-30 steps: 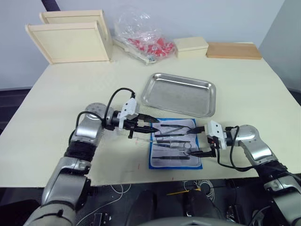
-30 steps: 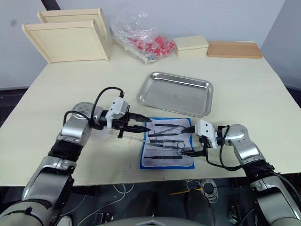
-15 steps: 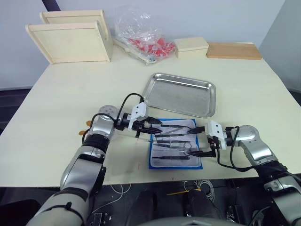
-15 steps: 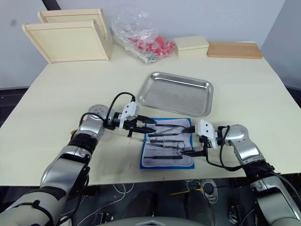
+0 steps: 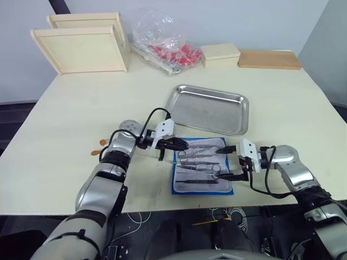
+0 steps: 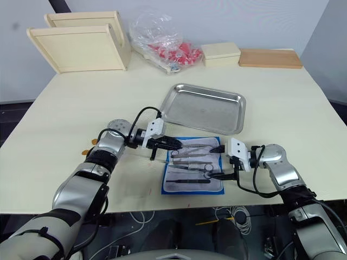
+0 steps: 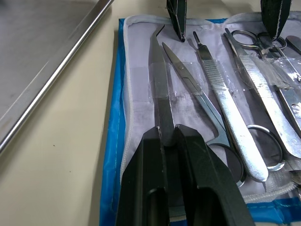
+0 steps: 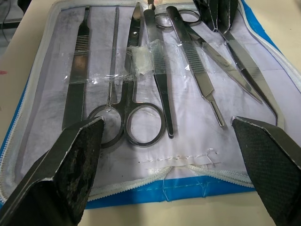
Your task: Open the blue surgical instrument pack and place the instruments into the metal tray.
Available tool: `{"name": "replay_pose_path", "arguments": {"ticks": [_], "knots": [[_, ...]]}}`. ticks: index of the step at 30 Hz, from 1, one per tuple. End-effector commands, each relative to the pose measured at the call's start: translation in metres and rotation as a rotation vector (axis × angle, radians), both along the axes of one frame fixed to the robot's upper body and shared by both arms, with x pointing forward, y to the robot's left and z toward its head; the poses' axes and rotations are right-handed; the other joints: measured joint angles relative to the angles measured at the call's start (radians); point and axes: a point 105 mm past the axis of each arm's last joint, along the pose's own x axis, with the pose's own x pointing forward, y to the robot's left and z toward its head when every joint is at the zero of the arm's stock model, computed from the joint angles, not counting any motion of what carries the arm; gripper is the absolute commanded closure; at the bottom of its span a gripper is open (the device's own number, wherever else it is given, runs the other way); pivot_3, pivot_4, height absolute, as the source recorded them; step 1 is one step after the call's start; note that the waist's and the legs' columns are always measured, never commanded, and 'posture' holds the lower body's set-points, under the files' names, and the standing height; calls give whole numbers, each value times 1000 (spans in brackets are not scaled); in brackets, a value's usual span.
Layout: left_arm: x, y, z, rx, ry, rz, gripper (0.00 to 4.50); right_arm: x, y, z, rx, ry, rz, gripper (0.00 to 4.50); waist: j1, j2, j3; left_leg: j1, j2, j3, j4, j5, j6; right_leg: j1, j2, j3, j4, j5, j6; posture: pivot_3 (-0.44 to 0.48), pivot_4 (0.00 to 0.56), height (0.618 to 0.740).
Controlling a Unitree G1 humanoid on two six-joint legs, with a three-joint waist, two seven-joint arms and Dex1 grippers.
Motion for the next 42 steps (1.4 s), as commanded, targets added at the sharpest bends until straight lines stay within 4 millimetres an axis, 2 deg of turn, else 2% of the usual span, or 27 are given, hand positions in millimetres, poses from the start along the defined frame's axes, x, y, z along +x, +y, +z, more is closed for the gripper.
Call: {"name": "replay_pose_path", "arguments": {"ticks": [1, 11, 16, 27, 42], "knots": [[0, -3, 1, 8, -2, -11, 4481, -14, -11, -41, -126, 123, -42, 0, 0, 0, -1, 0, 0, 0, 0, 0, 0, 0, 0, 0, 0, 0, 0, 0, 150, 740], [6, -3, 16, 36, -23, 7, 4481, -16, -9, -43, -134, 136, -36, 0, 0, 0, -1, 0, 0, 0, 0, 0, 0, 0, 0, 0, 0, 0, 0, 0, 150, 740], [-1, -2, 21, 85, -20, -19, 4481, -15, -9, -46, -154, 143, -43, 0, -1, 0, -1, 0, 0, -1, 0, 0, 0, 0, 0, 0, 0, 0, 0, 0, 150, 740], [-5, 12, 38, 138, -38, 45, 4481, -18, -16, -55, -218, 206, -60, 0, -6, 0, -1, 1, 1, -1, -1, 0, 0, 0, 1, 1, 0, 0, 0, 0, 150, 740], [-17, 34, 59, 184, -60, 108, 4481, -20, -13, -58, -212, 224, -74, 0, -4, 0, -2, 1, 2, -1, -1, 0, 0, 0, 1, 2, 0, 0, 0, 0, 150, 740]]}}
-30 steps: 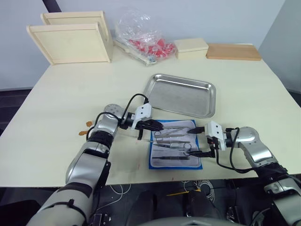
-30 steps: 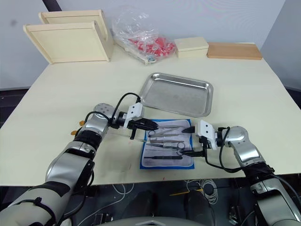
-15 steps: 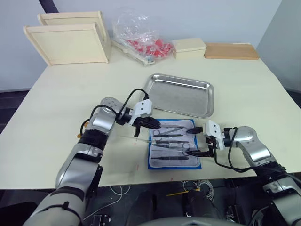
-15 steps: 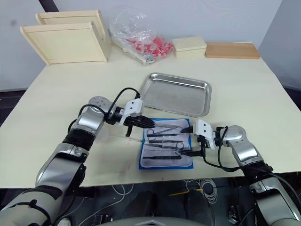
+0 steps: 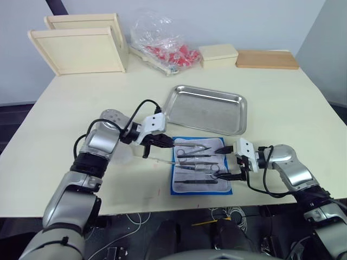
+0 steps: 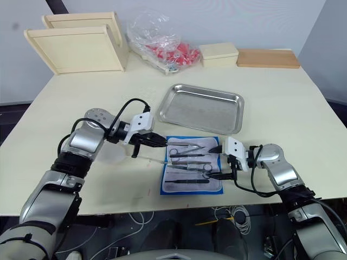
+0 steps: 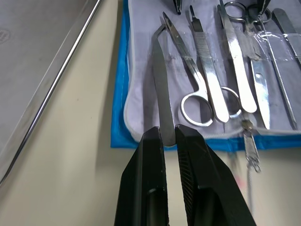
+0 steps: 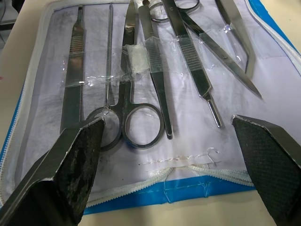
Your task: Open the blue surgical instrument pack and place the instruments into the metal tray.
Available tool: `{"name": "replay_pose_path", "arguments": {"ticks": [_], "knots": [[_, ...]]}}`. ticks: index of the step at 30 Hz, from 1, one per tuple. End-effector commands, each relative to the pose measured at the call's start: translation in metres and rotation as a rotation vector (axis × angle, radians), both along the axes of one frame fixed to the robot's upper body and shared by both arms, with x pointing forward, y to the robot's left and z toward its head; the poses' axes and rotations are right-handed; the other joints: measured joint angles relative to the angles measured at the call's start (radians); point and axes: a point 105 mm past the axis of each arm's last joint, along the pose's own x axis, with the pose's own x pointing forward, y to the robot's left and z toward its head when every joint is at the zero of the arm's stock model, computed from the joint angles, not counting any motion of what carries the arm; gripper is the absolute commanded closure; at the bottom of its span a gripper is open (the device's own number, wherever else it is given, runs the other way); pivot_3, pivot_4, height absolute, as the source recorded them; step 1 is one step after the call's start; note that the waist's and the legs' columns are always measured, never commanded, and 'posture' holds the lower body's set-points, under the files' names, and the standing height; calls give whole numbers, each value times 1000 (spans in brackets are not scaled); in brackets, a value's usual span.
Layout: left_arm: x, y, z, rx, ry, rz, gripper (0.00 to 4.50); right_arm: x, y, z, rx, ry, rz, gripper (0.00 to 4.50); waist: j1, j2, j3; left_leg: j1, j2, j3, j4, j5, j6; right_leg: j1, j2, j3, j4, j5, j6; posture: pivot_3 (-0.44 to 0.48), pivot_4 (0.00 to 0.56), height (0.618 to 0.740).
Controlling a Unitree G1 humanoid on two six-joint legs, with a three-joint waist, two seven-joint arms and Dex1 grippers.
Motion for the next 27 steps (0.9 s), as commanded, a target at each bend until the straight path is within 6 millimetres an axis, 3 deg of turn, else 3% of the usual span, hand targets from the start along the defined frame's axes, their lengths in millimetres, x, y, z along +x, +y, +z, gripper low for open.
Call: {"name": "replay_pose_path", "arguments": {"ticks": [1, 27], "knots": [[-1, 1, 19, -27, -48, 4, 4481, -21, -18, -57, -186, 187, -51, 0, 0, 0, 0, 0, 0, 0, 0, 0, 0, 0, 0, 0, 0, 0, 0, 0, 150, 740], [-34, 40, 49, 24, -51, 107, 4481, -20, -15, -60, -183, 187, -42, 0, -1, -3, -2, 1, 2, 1, -2, 0, 0, 0, 0, 1, 0, 0, 0, 0, 150, 740]]}}
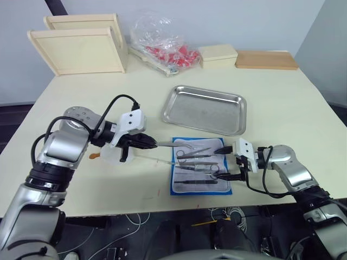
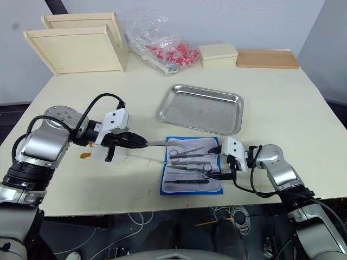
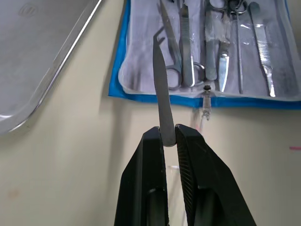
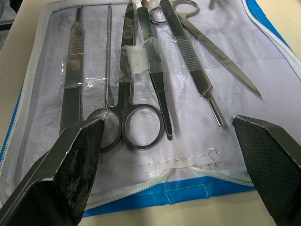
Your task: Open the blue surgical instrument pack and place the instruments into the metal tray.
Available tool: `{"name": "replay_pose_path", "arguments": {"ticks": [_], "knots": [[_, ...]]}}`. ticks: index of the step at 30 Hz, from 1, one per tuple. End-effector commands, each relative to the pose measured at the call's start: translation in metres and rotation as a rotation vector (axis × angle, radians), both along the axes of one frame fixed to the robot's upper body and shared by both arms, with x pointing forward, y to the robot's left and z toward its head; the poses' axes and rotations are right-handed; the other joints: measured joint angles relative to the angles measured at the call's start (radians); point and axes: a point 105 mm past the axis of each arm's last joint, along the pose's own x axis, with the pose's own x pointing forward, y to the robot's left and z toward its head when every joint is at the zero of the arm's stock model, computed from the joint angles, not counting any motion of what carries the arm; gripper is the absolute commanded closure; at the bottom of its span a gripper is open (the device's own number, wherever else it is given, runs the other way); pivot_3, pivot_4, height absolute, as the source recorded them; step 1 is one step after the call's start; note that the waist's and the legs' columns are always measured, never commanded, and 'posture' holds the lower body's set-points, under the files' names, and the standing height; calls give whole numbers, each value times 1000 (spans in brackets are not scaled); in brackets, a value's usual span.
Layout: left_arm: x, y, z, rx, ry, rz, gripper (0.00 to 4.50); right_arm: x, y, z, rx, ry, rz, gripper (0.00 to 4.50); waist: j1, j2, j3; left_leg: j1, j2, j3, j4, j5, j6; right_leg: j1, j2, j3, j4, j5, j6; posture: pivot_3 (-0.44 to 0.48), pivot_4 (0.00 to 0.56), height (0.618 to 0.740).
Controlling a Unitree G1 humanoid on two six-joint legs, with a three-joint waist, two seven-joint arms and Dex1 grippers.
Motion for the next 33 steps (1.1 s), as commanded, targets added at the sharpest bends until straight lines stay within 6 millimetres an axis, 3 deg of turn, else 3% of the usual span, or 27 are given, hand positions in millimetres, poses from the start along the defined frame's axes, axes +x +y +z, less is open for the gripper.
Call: {"name": "replay_pose_path", "arguments": {"ticks": [1, 13, 16, 20, 25, 33], "knots": [[-1, 3, 20, -25, -60, 13, 4481, -20, -16, -59, -182, 184, -36, 0, 0, 0, 0, 0, 0, 0, 0, 0, 0, 0, 0, 0, 0, 0, 0, 0, 150, 740], [32, -20, 33, -264, -179, 308, 4481, -22, -16, -60, -177, 191, -41, 0, -1, -1, -1, 0, 0, 0, 0, 0, 0, 0, 0, 0, 0, 0, 0, 0, 150, 740], [47, -39, 34, -439, -164, 448, 4481, -23, -16, -61, -169, 196, -42, 0, 3, -2, -3, 0, 0, -1, 0, 0, 0, 0, 0, 0, 0, 0, 0, 0, 150, 740], [60, -49, 23, -462, -196, 558, 4481, -22, -14, -61, -166, 193, -45, 0, 1, -4, -4, 0, 0, -1, 0, 0, 0, 1, 0, 0, 0, 0, 0, 0, 150, 740], [77, -66, 24, -554, -256, 682, 4481, -23, -13, -61, -162, 190, -49, 0, 4, -4, -5, 1, 0, -1, 0, 0, 0, 1, -1, 0, 0, 0, 0, 0, 150, 740], [96, -76, 12, -525, -308, 822, 4481, -24, -12, -62, -154, 188, -59, 0, 1, -4, -5, 3, -1, -2, -1, 0, -1, 3, -1, -1, -1, 0, 0, 0, 150, 740]]}}
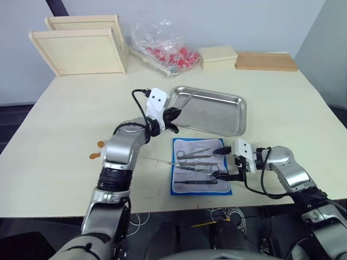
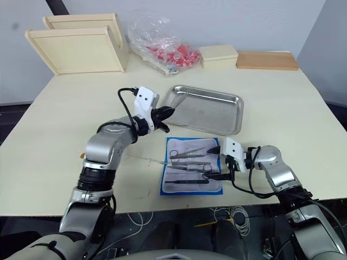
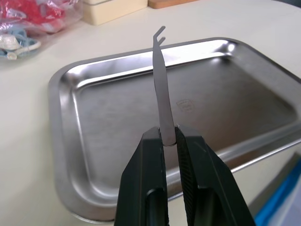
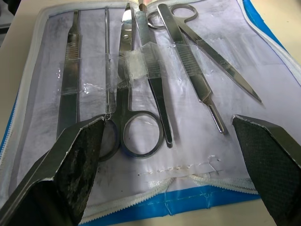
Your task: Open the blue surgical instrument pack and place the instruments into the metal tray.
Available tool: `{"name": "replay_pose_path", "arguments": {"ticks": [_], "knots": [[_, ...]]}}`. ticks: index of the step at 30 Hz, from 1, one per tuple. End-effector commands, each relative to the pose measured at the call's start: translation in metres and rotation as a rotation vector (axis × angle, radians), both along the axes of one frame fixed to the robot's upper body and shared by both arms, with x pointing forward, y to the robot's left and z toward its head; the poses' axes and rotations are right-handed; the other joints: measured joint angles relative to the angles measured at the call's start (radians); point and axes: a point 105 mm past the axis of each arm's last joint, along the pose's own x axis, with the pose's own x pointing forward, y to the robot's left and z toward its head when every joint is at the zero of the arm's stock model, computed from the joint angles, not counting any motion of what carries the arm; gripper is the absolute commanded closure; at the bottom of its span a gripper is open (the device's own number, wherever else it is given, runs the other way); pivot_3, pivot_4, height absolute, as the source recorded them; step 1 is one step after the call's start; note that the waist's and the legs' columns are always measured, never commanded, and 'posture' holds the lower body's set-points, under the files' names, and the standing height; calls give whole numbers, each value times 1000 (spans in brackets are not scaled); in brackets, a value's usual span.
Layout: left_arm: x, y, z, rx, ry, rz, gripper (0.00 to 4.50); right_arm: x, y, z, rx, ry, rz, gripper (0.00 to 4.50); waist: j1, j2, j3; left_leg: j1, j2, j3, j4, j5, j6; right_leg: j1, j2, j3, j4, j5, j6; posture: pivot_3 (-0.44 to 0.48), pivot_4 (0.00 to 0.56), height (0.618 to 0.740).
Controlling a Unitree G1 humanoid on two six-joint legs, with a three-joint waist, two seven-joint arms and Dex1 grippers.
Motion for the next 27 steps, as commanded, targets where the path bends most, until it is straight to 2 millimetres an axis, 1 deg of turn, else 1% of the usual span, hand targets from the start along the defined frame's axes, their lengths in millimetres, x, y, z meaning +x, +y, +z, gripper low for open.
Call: {"name": "replay_pose_path", "arguments": {"ticks": [1, 4, 11, 16, 19, 22, 25, 27], "knots": [[12, -8, 10, 22, -63, 63, 4481, -23, -16, -58, -168, 183, -42, 0, -1, 0, 0, 0, 0, 0, 0, 0, 0, 0, 0, 0, 0, 0, 0, 0, 150, 740], [21, -9, 5, 12, -26, 136, 4481, -23, -15, -58, -164, 182, -43, 0, 1, 0, 0, 1, 0, 0, 0, 0, 0, 1, 0, 0, -1, 0, 0, 0, 150, 740], [34, -13, -7, 5, 25, 208, 4481, -22, -14, -58, -162, 181, -44, 0, -1, 0, 0, 1, -1, 0, 0, 0, 0, 1, 0, 0, -1, 0, 0, 0, 150, 740], [37, -13, -14, 16, 48, 235, 4481, -22, -14, -58, -160, 178, -49, 0, -2, 0, 0, 1, -1, 0, -1, 0, 0, 1, 0, 0, -1, 0, 0, 0, 150, 740], [40, -10, -15, 35, 42, 250, 4481, -22, -13, -58, -159, 177, -51, 0, -2, 0, 0, 1, -1, 0, -1, 0, 0, 1, 0, 0, -1, 0, 0, 0, 150, 740], [41, -3, -15, 36, 29, 278, 4481, -20, -13, -56, -153, 170, -59, 0, -2, 0, 0, 1, -1, 0, -1, 0, 0, 1, 0, 0, -1, 0, 0, 0, 150, 740], [41, -2, -18, 28, 37, 273, 4481, -20, -13, -56, -152, 168, -60, 0, -2, 0, 0, 2, -1, 0, -1, 0, 0, 1, 0, 0, -1, 0, 0, 0, 150, 740], [41, 1, -18, 42, 31, 284, 3584, -20, -13, -56, -152, 168, -58, 0, -2, 0, 0, 2, -1, 0, -1, 0, 0, 1, 0, 0, -1, 0, 0, 0, 150, 740]]}}
